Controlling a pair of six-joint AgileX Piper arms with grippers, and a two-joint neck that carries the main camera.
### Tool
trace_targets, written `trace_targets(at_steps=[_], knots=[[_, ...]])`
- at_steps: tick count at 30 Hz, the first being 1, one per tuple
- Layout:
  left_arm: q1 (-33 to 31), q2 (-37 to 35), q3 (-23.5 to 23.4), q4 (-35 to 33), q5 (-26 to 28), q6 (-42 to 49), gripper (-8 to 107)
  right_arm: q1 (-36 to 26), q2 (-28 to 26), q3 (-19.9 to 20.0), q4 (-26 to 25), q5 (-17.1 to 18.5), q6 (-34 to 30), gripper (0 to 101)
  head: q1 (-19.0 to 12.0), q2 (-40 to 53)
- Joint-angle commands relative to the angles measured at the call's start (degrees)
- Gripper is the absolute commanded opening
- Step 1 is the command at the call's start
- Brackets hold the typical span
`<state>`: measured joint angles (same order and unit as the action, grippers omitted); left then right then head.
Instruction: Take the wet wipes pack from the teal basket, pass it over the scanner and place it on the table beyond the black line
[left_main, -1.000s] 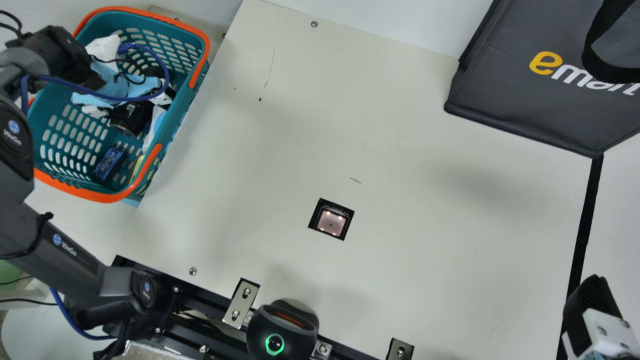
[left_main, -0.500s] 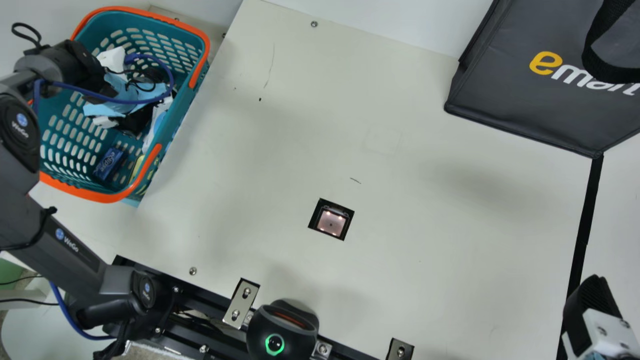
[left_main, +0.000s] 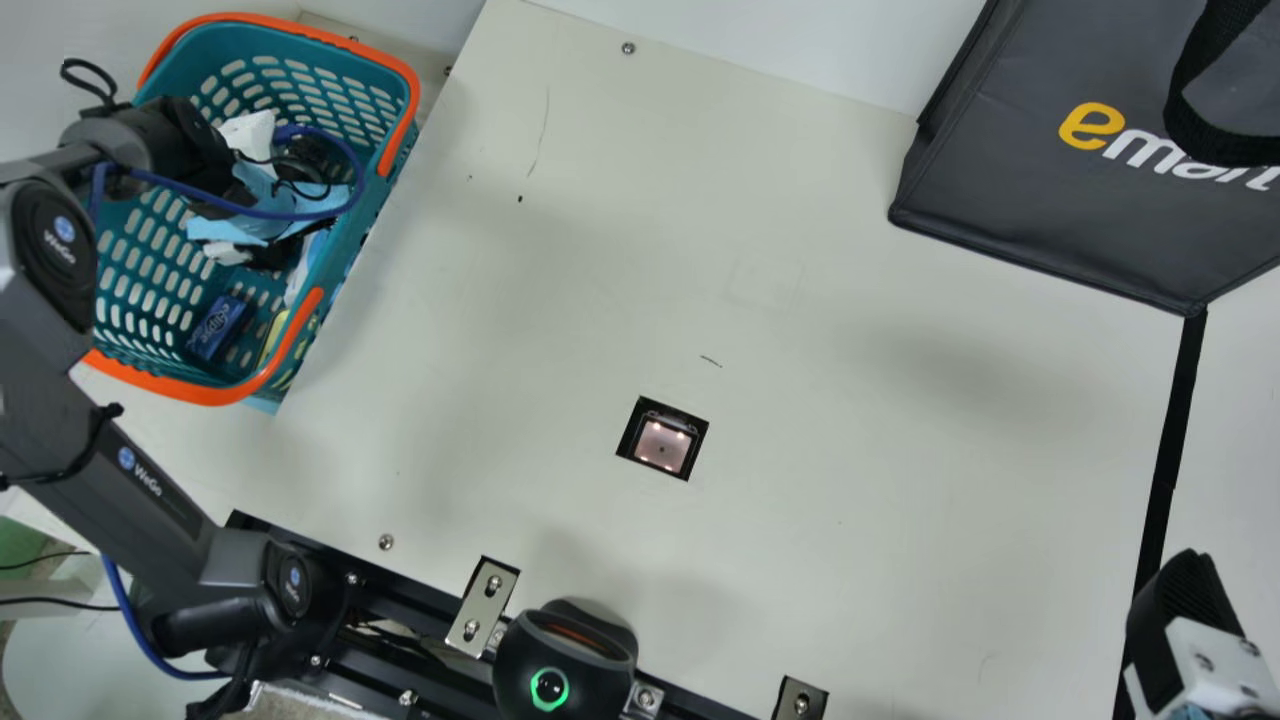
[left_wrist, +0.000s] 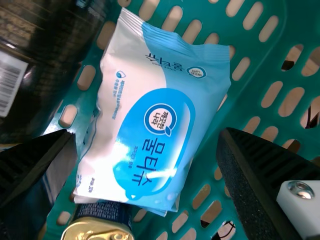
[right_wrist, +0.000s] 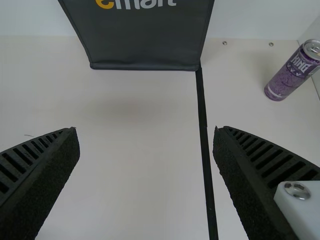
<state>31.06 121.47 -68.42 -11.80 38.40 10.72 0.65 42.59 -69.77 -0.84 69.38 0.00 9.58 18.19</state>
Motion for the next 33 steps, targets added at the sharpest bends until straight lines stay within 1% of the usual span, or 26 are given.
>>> trace_targets(at_steps=[1, 14, 27, 33], knots=[[-0.2, 0.4, -0.3, 0.0, -0.1, 0.1, 90, 0.0, 0.0, 0.0, 0.0, 0.0, 0.0, 95, -1.7, 0.2], [-1.3, 4.1, -0.3, 2.9, -3.2, -1.4, 90, 0.0, 0.0, 0.0, 0.0, 0.0, 0.0, 95, -1.7, 0.2], [-1.9, 5.4, 0.3, 2.5, -4.7, -2.2, 90, 0.0, 0.0, 0.0, 0.0, 0.0, 0.0, 95, -1.7, 0.2], [-2.3, 5.4, 0.3, 1.7, -4.9, -2.2, 50, 0.0, 0.0, 0.0, 0.0, 0.0, 0.0, 95, -1.7, 0.2]])
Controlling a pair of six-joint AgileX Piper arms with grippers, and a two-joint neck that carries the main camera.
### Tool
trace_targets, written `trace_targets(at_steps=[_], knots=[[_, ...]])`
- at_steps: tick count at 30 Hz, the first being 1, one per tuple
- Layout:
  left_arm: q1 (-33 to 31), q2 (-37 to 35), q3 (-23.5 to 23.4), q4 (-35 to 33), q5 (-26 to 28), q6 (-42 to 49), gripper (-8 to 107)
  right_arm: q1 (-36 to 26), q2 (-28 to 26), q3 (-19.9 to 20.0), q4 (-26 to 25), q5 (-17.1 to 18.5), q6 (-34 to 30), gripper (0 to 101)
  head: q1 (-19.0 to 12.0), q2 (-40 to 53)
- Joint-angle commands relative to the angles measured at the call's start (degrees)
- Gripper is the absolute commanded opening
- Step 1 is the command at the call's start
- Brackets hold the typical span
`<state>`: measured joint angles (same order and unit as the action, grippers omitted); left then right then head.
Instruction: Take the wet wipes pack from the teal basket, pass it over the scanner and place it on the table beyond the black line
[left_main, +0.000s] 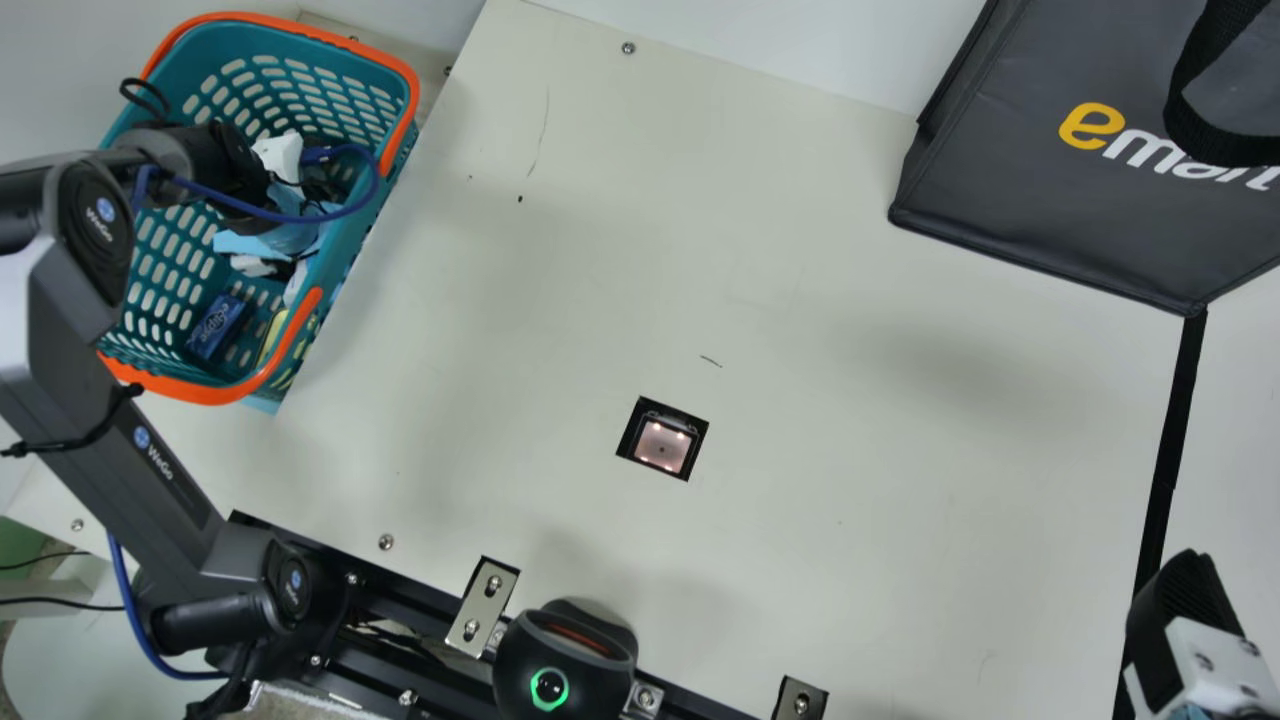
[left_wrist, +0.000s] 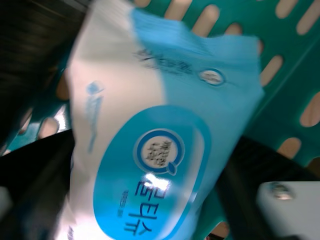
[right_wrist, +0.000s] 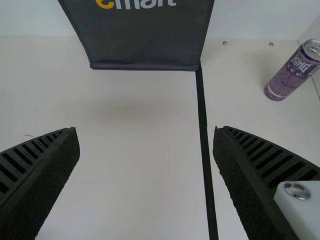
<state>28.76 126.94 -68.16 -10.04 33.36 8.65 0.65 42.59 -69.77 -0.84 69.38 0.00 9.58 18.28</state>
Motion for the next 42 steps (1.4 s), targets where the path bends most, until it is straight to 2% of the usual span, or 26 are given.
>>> trace_targets(at_steps=[1, 9, 16, 24, 42], knots=[[0.0, -0.1, 0.1, -0.2, 0.1, -0.2, 43, 0.0, 0.0, 0.0, 0.0, 0.0, 0.0, 95, -1.7, 0.1], [-0.3, -1.0, 0.8, -0.6, -0.3, -0.5, -8, 0.0, 0.0, 0.0, 0.0, 0.0, 0.0, 95, -1.7, 0.1], [-0.3, -2.4, 1.9, 0.1, -0.8, -0.5, -8, 0.0, 0.0, 0.0, 0.0, 0.0, 0.0, 95, -1.7, 0.1], [0.0, -7.7, 3.4, 2.1, -0.5, 1.4, -8, 0.0, 0.0, 0.0, 0.0, 0.0, 0.0, 95, -1.7, 0.1], [2.6, -23.2, 2.2, 7.2, 5.8, 5.9, -8, 0.0, 0.0, 0.0, 0.0, 0.0, 0.0, 95, -1.7, 0.1]])
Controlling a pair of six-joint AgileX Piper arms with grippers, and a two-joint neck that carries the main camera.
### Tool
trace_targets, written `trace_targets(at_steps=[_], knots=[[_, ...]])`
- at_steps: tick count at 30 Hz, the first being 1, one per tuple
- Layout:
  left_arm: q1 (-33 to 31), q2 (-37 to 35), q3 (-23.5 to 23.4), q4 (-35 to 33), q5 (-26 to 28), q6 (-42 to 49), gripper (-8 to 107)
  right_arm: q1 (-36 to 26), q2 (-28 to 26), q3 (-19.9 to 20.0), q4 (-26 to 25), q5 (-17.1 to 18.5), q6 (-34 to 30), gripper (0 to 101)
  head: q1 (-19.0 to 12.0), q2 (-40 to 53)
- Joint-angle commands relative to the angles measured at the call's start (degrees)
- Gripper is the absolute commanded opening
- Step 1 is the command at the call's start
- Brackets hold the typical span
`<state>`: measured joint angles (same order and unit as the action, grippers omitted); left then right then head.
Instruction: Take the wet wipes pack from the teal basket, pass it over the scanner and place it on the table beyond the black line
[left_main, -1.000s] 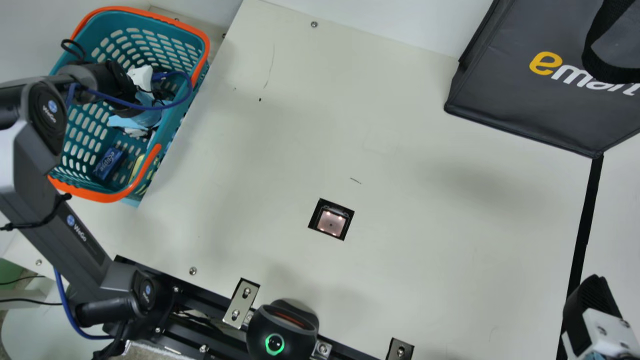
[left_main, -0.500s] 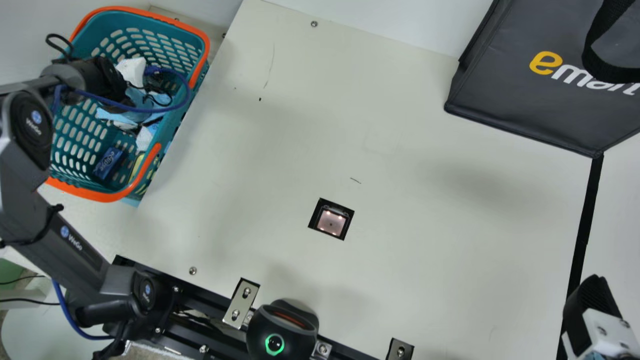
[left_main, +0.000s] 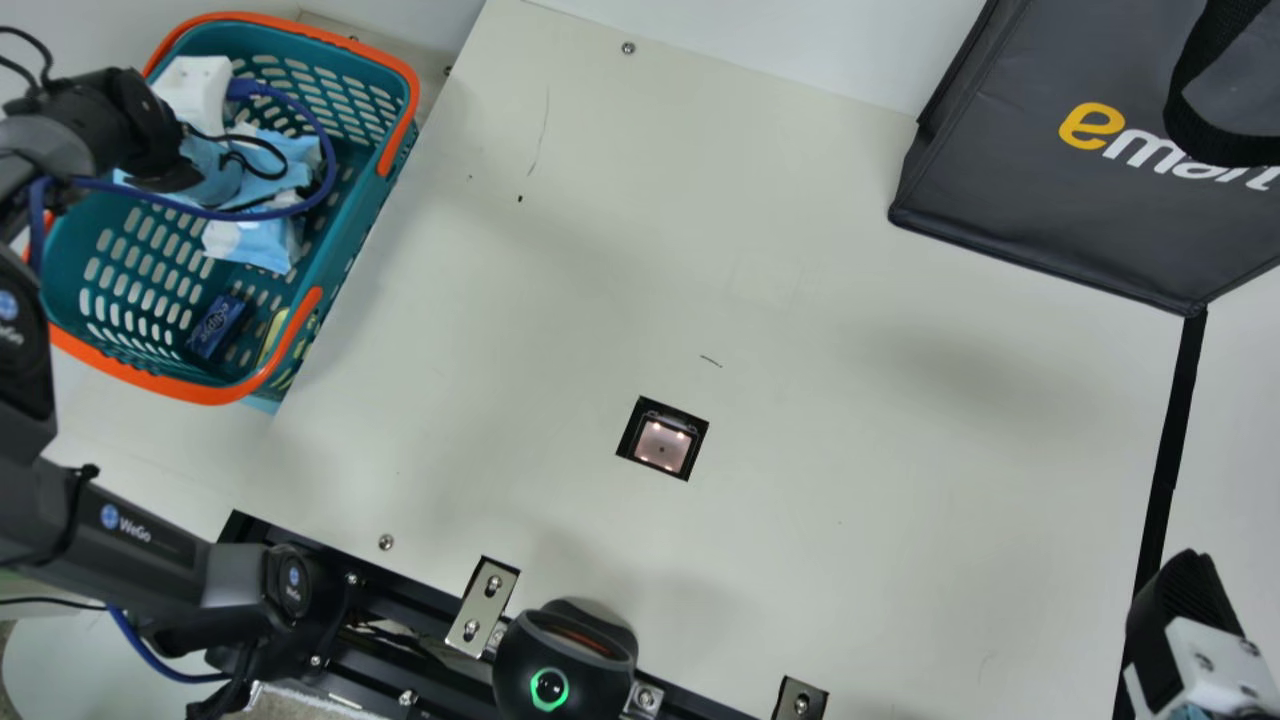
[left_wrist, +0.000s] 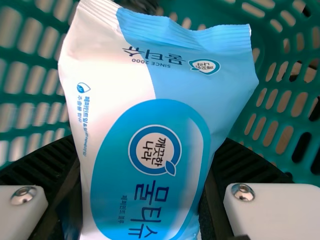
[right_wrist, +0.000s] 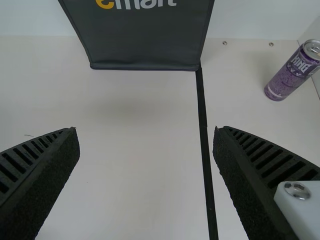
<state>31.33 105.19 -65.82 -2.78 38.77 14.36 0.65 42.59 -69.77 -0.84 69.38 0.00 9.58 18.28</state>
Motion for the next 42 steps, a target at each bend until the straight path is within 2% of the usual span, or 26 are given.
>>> trace_targets(at_steps=[1, 13, 22, 31, 42], knots=[[0.1, -2.4, -0.3, 0.0, 0.9, 0.5, -8, 0.0, 0.0, 0.0, 0.0, 0.0, 0.0, 95, -1.7, 0.1], [-0.4, -14.4, -2.1, -3.7, 5.8, 2.5, -8, 0.0, 0.0, 0.0, 0.0, -0.1, 0.0, 95, -1.7, 0.1], [-4.7, -22.2, -1.5, -7.0, 9.9, 1.3, -8, 0.0, 0.0, 0.0, 0.0, -0.1, 0.0, 95, -1.7, 0.1], [-13.6, -28.7, 0.7, -6.3, 13.6, -3.1, -8, 0.0, 0.0, 0.0, 0.0, -0.1, 0.0, 95, -1.7, 0.1], [-29.6, -33.2, 3.3, -4.2, 15.7, -9.7, -8, 0.0, 0.0, 0.0, 0.0, -0.1, 0.0, 95, -1.7, 0.1]])
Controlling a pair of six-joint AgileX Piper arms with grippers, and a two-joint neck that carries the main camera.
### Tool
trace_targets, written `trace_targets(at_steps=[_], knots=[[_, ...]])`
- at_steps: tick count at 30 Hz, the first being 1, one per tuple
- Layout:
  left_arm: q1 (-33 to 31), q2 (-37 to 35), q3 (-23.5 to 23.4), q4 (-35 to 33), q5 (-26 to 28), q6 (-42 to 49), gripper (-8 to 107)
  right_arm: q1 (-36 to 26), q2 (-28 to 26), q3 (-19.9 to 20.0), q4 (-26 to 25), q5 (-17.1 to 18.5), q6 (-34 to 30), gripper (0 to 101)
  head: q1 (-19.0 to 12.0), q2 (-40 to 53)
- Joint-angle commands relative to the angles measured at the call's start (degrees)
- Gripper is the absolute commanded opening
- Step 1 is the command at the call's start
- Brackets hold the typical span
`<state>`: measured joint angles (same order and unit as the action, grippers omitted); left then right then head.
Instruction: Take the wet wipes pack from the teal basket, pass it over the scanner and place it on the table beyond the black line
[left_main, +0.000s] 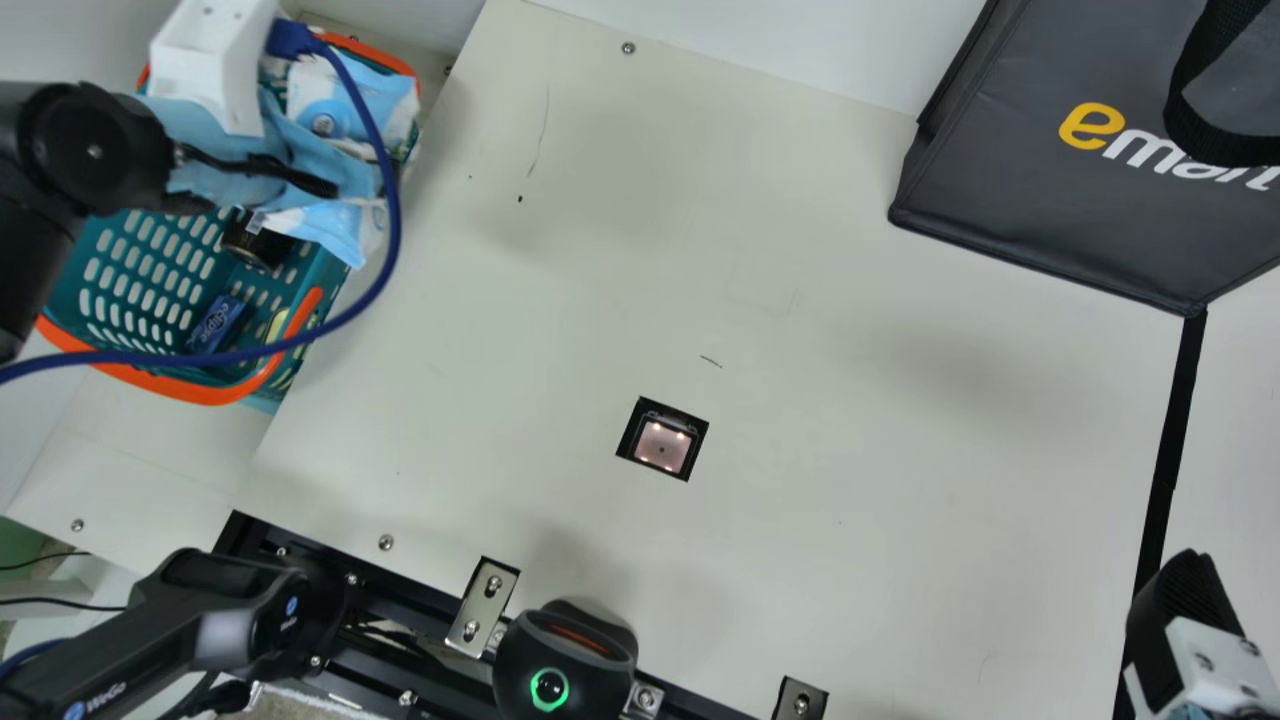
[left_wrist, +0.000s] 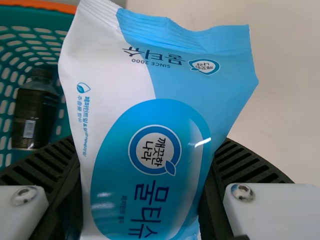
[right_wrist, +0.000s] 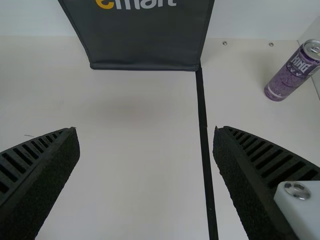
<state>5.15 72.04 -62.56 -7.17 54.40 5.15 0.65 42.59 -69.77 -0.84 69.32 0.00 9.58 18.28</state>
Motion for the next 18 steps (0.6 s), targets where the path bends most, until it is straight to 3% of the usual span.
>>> trace_targets(at_steps=[1, 18], knots=[[-4.9, -0.2, 0.1, 0.3, 0.2, -0.9, -8, 0.0, 0.0, 0.0, 0.0, 0.0, 0.0, 95, -1.7, 0.1], [-29.2, 3.1, 1.7, 2.7, -0.7, -5.3, -8, 0.0, 0.0, 0.0, 0.0, 0.1, 0.0, 95, -1.7, 0.1]])
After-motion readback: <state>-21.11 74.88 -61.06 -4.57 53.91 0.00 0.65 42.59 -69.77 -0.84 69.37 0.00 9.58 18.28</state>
